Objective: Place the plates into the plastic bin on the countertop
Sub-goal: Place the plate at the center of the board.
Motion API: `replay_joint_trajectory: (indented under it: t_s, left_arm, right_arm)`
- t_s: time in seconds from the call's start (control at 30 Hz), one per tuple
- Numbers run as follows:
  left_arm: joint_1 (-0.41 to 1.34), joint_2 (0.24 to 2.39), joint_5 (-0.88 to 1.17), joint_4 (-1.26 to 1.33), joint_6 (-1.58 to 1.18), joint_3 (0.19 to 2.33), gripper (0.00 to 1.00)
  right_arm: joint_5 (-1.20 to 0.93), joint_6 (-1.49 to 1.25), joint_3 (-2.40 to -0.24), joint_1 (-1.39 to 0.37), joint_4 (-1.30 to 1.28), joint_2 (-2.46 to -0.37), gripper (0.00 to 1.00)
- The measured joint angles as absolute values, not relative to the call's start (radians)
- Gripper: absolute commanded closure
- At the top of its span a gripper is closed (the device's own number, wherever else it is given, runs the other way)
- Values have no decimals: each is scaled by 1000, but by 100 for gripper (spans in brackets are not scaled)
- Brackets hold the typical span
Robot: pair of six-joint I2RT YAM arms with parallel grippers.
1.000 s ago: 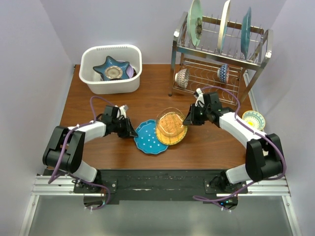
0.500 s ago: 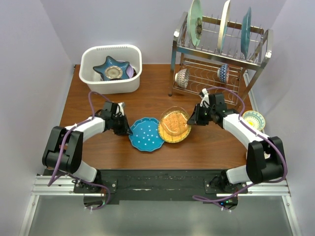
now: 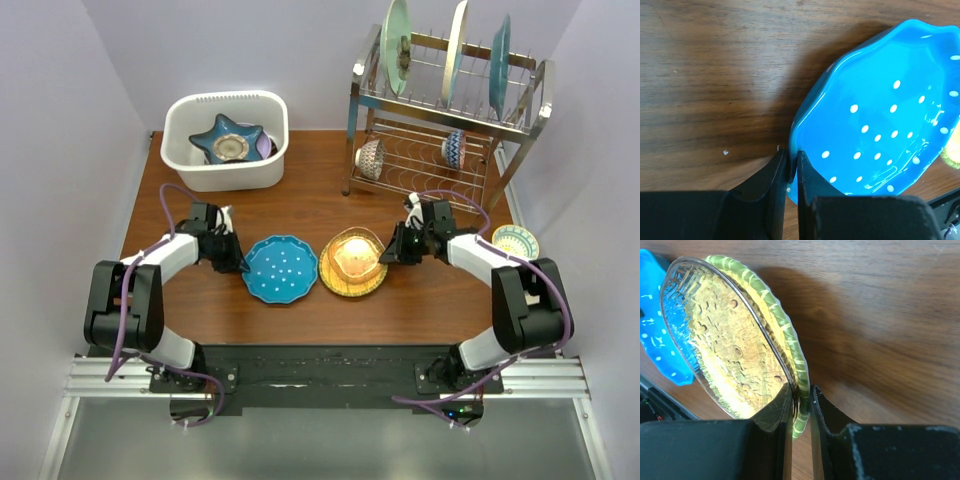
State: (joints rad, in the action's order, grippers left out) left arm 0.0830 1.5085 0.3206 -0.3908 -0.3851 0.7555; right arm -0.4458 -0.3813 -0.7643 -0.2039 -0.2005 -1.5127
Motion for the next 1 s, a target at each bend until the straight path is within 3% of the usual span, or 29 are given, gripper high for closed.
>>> replay_joint_trajectory:
  t_s: [0.13, 0.27, 0.43, 1.0]
  left_arm:
    - [78, 1509, 321, -394, -374, 756, 100]
    - [78, 1508, 317, -409, -362, 765, 100]
    - [76, 1499, 303, -440, -333, 790, 100]
    - [63, 1441, 297, -483, -319, 859, 100]
  right_arm:
    - [-445, -389, -764, -202, -191, -1548, 86]
    - [-438, -396, -765, -202, -192, -1570, 55]
    - [-408, -397, -772, -203, -208, -1581, 34]
    - [-337, -387, -780, -206, -247, -1523, 10]
